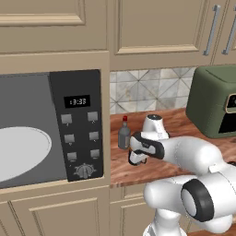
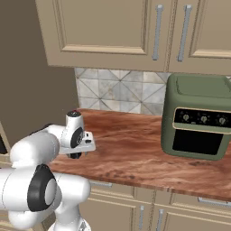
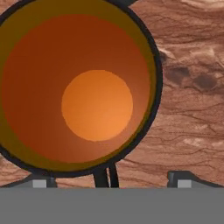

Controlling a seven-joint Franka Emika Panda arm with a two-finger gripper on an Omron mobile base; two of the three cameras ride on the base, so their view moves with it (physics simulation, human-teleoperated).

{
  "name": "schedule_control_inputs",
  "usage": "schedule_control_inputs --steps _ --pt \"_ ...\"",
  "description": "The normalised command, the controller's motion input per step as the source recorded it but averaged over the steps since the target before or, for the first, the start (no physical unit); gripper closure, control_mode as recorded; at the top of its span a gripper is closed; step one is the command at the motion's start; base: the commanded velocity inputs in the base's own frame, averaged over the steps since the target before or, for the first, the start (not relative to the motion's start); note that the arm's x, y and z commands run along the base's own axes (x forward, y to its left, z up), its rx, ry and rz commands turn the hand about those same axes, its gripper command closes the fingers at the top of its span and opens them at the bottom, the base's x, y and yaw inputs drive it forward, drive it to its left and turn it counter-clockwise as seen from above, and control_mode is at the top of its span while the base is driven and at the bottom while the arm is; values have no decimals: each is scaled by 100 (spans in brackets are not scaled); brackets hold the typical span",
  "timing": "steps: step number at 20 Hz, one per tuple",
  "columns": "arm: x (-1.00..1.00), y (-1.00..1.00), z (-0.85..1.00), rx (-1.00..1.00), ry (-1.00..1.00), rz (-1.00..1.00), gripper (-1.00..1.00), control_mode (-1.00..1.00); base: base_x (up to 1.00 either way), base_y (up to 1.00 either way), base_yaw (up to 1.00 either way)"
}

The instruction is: Place the microwavable item in the microwave. Then, close the microwave door and press the start button.

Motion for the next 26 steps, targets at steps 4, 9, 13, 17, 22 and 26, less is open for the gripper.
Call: schedule_control_inputs --steps 4,9,13,17,22,26 --pt "14 0 -18 0 0 4 -100 -100 0 0 0" --pt "6 0 -3 0 -1 3 100 -100 0 0 0" --pt "0 0 -8 0 -1 0 100 -100 0 0 0" --pt "0 0 -8 0 0 1 100 -100 0 0 0" --pt "0 0 -3 0 -2 5 100 -100 0 0 0" --pt "-28 0 21 -1 -18 6 100 -100 0 0 0"
